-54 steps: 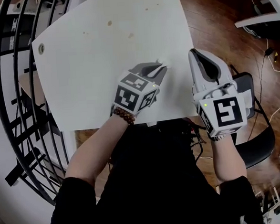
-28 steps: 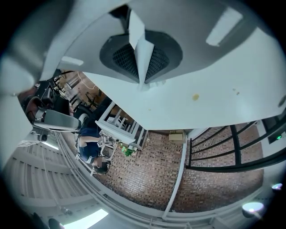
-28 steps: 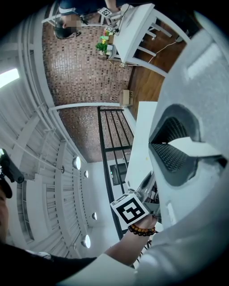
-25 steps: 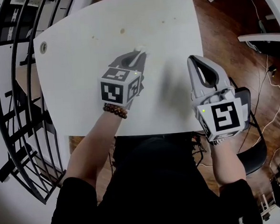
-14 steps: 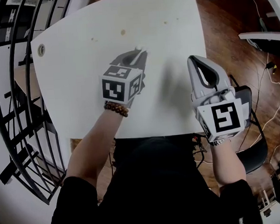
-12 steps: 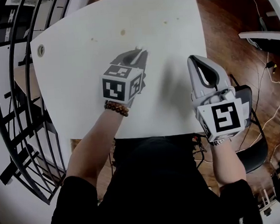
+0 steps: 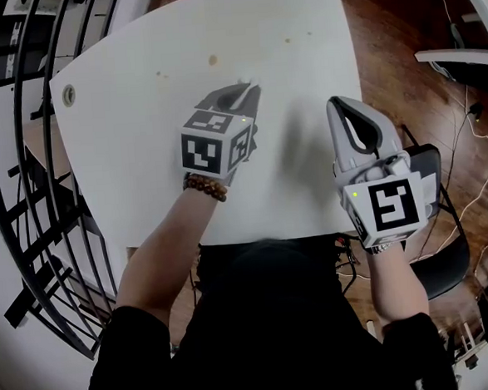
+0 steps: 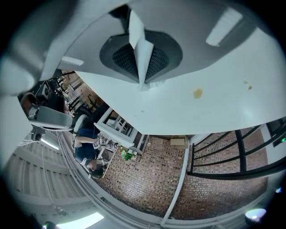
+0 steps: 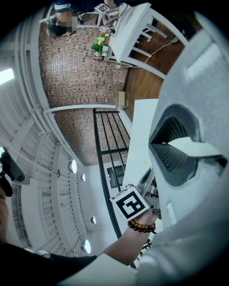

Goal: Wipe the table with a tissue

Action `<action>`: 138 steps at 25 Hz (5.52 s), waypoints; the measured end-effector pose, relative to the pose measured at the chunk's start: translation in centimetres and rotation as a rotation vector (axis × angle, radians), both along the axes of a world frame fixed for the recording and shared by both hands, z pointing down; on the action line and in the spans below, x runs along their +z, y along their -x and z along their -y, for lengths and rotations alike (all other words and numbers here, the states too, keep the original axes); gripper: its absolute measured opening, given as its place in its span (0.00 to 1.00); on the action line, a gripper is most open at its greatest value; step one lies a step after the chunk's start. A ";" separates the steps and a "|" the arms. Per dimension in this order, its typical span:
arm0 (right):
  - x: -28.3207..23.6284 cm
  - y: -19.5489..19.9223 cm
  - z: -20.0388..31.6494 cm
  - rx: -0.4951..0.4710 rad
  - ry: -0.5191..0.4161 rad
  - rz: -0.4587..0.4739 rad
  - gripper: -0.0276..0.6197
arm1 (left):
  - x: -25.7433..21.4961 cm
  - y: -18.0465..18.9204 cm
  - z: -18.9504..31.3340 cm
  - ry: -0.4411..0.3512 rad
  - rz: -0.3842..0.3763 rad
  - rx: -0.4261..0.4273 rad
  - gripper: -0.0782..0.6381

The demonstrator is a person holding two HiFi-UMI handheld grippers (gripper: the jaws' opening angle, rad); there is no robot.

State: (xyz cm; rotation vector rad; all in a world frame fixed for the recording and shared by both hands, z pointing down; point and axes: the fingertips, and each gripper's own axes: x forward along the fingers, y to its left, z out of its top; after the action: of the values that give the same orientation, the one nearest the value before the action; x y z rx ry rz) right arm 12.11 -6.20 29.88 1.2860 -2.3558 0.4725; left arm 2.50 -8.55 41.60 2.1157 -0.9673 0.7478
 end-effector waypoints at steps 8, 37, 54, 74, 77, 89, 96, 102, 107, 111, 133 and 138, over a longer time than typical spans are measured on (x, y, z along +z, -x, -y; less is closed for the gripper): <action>0.6 0.5 0.1 0.001 0.012 0.003 0.03 | 0.2 -0.3 0.6 -0.001 -0.002 0.010 0.14; 1.3 3.0 1.2 -0.027 0.020 0.013 0.03 | 0.8 0.3 0.9 0.040 -0.023 0.038 0.14; 1.1 3.5 1.1 -0.028 0.014 0.018 0.03 | 1.3 0.1 -1.4 0.077 0.000 0.108 0.14; 0.9 5.0 1.5 -0.043 0.008 0.018 0.03 | 0.4 5.2 1.7 0.009 0.061 0.004 0.14; 0.9 5.3 1.6 -0.044 0.008 0.017 0.03 | 0.1 5.8 2.3 -0.001 0.058 -0.010 0.14; 1.2 5.5 1.7 -0.033 0.018 0.016 0.03 | 0.6 7.1 3.9 -0.006 0.083 -0.038 0.14; 1.4 5.4 1.9 -0.026 0.030 0.013 0.03 | 0.7 7.5 4.9 -0.003 0.086 -0.050 0.14; 1.7 5.3 1.9 -0.022 0.037 0.013 0.03 | 0.7 7.6 5.7 -0.010 0.086 -0.061 0.14; 1.9 5.1 1.9 -0.020 0.042 0.012 0.03 | 0.8 7.9 6.0 -0.018 0.086 -0.077 0.14; 2.1 5.1 1.9 -0.020 0.046 0.012 0.03 | 0.8 8.1 6.6 -0.031 0.090 -0.095 0.14; 3.1 5.1 1.3 -0.028 0.064 0.017 0.03 | -0.1 10.5 8.4 -0.124 0.122 -0.199 0.14; 2.7 5.3 1.3 -0.035 0.061 0.015 0.03 | -0.8 11.6 8.5 -0.142 0.130 -0.223 0.14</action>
State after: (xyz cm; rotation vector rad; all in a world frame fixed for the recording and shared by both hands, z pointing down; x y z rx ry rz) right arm 6.81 -7.50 32.56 1.2154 -2.3533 0.5408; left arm -9.15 -17.00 40.84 2.0526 -1.3372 0.7279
